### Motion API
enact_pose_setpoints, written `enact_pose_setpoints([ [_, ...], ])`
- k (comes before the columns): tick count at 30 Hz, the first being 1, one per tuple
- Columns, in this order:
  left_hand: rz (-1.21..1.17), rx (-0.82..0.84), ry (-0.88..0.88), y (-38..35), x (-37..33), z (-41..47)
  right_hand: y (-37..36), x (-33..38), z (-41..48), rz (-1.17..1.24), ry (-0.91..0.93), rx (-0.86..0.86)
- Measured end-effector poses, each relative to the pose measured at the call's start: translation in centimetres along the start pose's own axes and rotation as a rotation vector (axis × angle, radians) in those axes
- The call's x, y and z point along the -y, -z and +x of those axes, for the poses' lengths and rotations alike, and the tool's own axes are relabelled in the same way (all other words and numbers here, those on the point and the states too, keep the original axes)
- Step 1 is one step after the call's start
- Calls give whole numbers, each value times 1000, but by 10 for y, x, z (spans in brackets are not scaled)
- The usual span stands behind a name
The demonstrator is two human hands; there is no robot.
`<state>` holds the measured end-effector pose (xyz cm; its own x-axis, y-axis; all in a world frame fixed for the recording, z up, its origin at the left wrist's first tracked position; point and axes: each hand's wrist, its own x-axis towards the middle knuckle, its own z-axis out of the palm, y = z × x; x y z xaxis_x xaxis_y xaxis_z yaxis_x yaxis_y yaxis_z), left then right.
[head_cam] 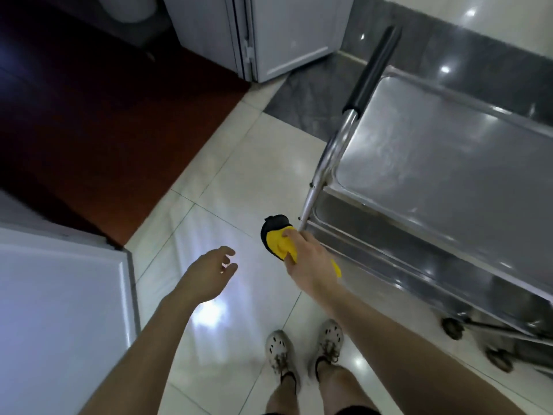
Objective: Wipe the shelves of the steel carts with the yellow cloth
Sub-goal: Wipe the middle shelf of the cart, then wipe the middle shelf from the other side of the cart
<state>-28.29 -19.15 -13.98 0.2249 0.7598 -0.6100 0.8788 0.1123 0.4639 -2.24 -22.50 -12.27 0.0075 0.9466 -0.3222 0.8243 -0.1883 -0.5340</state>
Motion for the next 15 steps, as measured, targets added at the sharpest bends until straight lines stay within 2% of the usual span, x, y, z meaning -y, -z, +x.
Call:
enact_pose_setpoints([
  [7, 221, -67, -108, 97, -1, 16, 31, 60, 55, 15, 17, -121],
  [11, 346, -120, -186, 153, -19, 65, 48, 78, 116, -1, -11, -149],
  [15, 399, -75, -199, 209, -29, 130, 60, 95, 207, 25, -75, -171],
])
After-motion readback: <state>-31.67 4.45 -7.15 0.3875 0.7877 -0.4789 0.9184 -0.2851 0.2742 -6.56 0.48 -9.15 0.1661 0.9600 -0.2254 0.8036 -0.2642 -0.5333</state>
